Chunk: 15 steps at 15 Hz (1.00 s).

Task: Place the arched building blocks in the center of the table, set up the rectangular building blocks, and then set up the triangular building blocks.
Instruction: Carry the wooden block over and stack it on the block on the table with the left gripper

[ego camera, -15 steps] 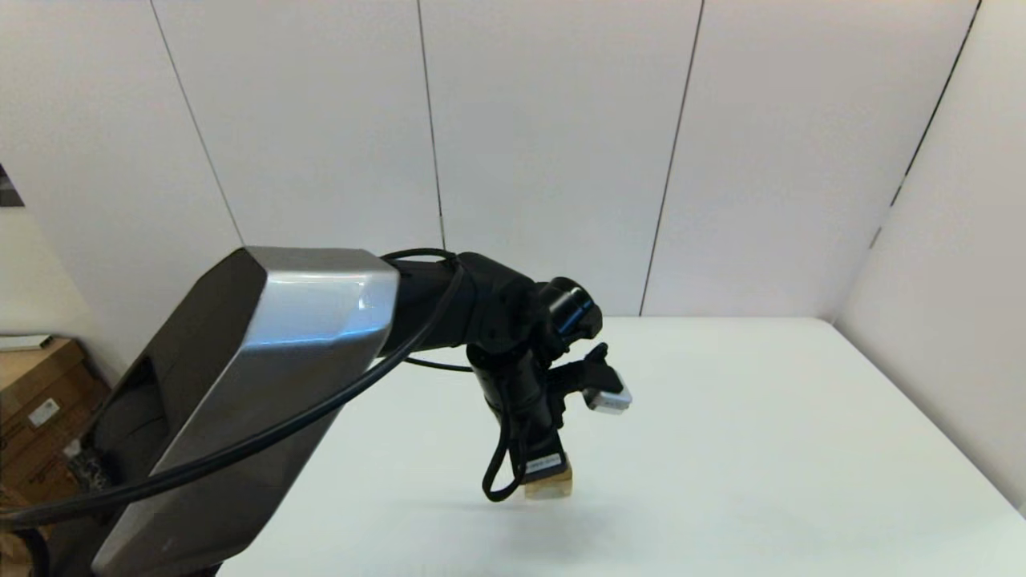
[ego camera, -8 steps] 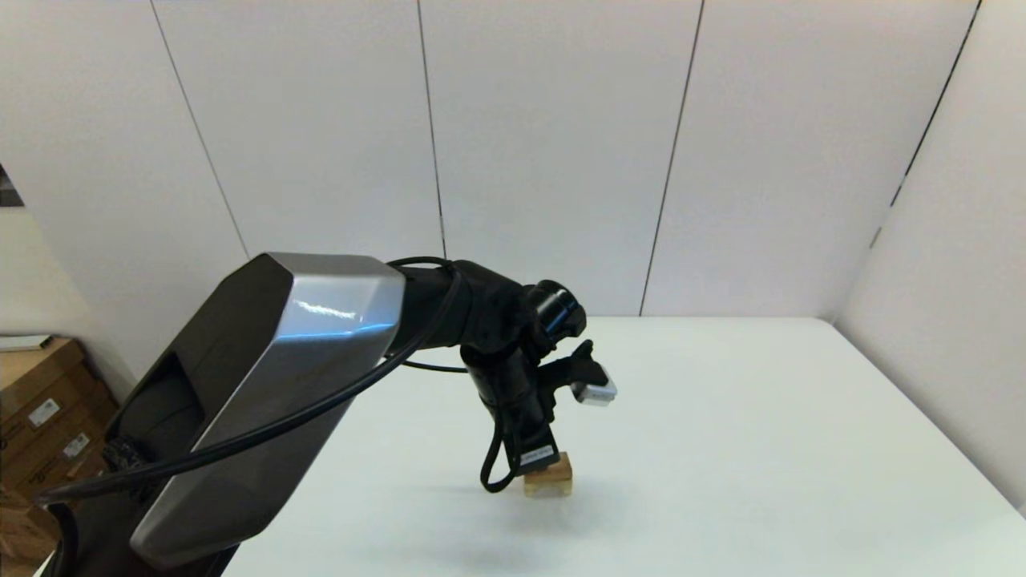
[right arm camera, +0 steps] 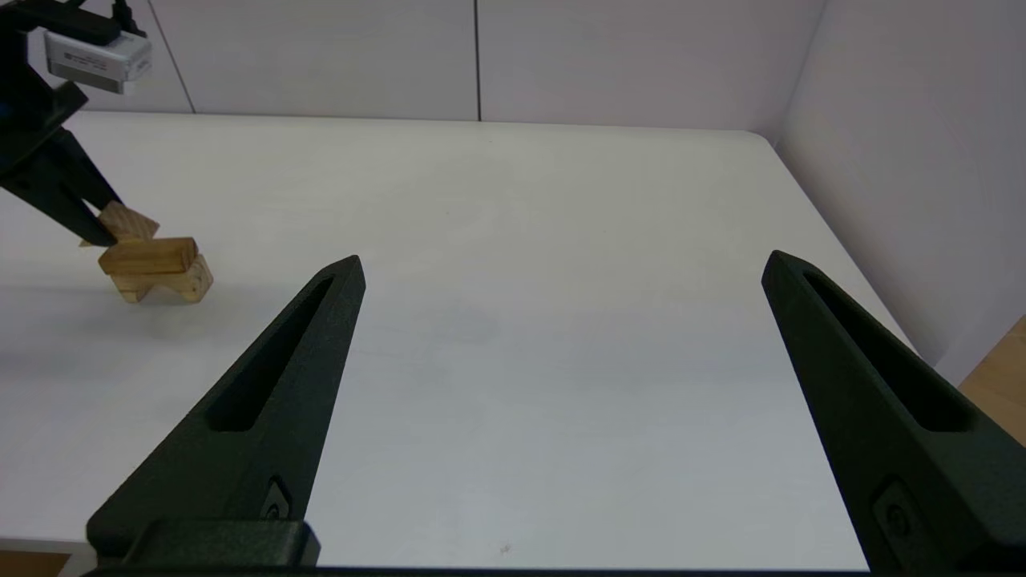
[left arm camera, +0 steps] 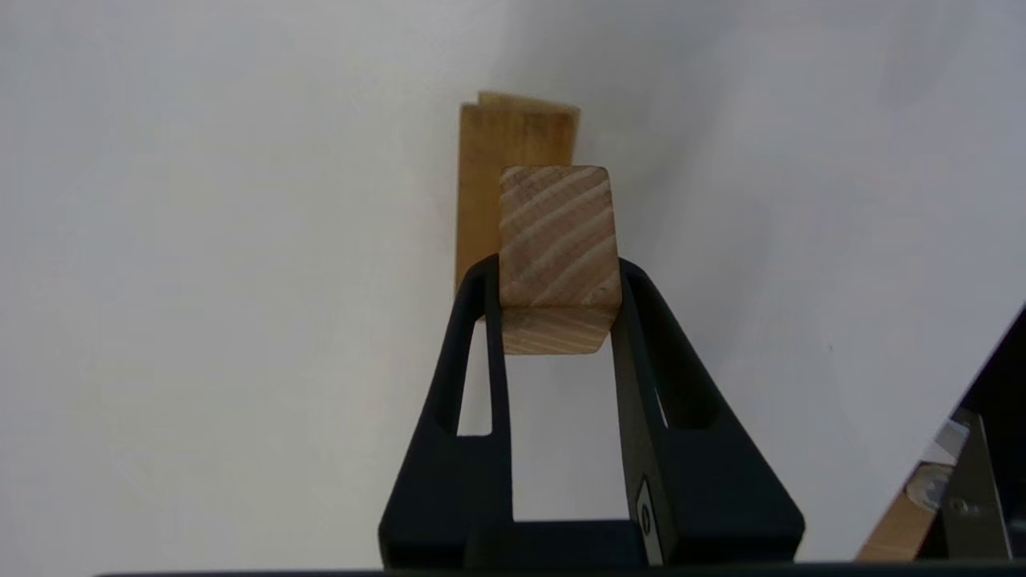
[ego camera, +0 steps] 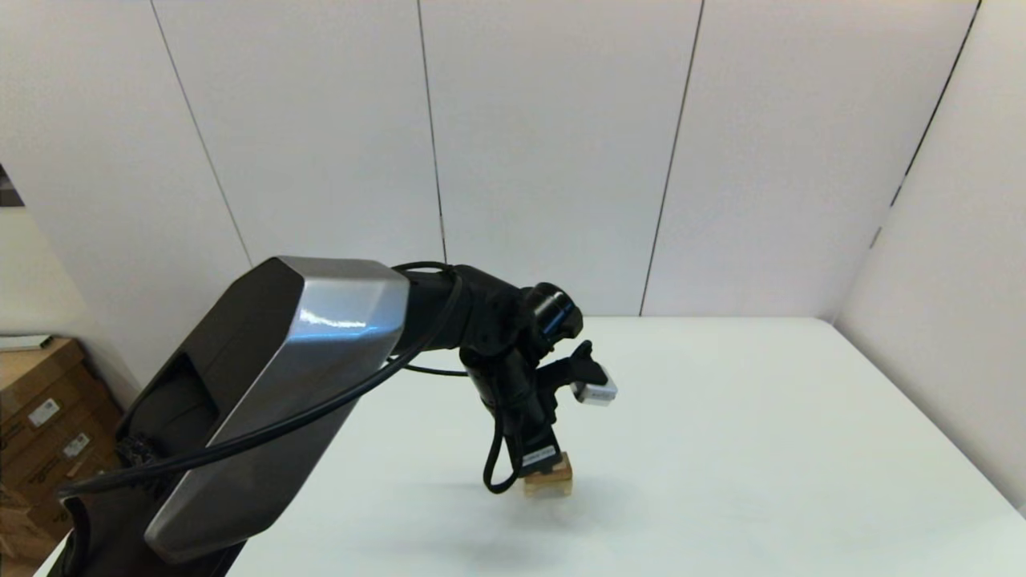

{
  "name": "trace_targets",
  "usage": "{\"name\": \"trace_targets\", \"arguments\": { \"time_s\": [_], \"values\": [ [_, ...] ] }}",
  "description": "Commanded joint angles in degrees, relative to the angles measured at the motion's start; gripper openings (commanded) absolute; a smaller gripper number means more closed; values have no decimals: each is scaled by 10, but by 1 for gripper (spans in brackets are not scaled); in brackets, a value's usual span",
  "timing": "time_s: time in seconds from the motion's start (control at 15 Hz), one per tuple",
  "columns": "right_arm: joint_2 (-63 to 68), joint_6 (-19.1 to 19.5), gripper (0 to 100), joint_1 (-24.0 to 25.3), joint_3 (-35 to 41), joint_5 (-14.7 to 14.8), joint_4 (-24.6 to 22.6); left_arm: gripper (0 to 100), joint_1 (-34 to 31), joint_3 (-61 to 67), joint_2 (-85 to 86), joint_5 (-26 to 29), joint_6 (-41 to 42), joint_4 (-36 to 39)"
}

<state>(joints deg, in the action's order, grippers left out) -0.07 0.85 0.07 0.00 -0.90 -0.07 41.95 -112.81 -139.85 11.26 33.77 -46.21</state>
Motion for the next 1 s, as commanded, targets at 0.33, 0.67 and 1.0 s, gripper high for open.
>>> {"name": "trace_targets", "arguments": {
  "time_s": [0.33, 0.67, 1.0],
  "values": [
    [0, 0, 100, 0, 1, 0, 0, 0, -3, 0, -15, 1, 4, 18],
    [0, 0, 100, 0, 1, 0, 0, 0, -11, 0, -16, 1, 6, 17],
    [0, 0, 100, 0, 1, -1, 0, 0, -10, 0, -17, 1, 7, 17]
  ]
}}
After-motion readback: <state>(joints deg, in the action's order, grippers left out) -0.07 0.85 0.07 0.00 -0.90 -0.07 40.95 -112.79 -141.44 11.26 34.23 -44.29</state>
